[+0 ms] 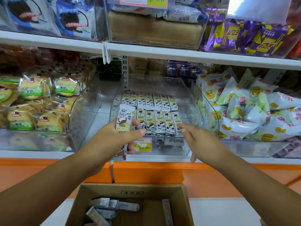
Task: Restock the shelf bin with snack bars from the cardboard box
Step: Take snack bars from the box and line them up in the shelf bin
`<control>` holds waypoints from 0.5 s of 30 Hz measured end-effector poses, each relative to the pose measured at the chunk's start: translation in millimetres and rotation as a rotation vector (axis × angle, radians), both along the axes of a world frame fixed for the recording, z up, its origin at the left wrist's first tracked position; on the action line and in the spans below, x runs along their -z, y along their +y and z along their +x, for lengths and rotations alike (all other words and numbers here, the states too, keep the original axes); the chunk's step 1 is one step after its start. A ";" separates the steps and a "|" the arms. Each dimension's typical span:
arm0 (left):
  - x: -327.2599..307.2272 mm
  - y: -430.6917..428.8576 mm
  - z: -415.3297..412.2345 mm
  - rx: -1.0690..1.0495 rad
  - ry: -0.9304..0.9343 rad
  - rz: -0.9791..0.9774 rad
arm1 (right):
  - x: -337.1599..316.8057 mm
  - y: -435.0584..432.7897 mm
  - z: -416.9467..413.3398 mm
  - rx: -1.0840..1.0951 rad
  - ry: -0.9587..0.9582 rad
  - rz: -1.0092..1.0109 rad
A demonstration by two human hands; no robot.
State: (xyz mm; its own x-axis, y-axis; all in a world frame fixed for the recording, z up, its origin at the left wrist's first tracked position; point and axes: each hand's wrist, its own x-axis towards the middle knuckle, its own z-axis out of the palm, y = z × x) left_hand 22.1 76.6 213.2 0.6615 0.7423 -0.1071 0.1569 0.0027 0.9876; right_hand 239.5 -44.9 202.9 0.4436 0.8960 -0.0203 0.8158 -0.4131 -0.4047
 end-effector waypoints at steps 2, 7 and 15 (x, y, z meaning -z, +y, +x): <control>-1.6 -2.0 -1.0 0.049 -0.031 -0.048 | -1.8 -1.0 -1.3 0.015 0.032 0.022; 4.7 -1.6 0.0 0.090 -0.093 -0.148 | -12.1 -7.6 -12.1 0.006 -0.178 -0.026; -7.3 -20.8 -1.9 0.374 0.103 0.012 | -30.8 -18.1 -49.5 -0.227 0.458 0.354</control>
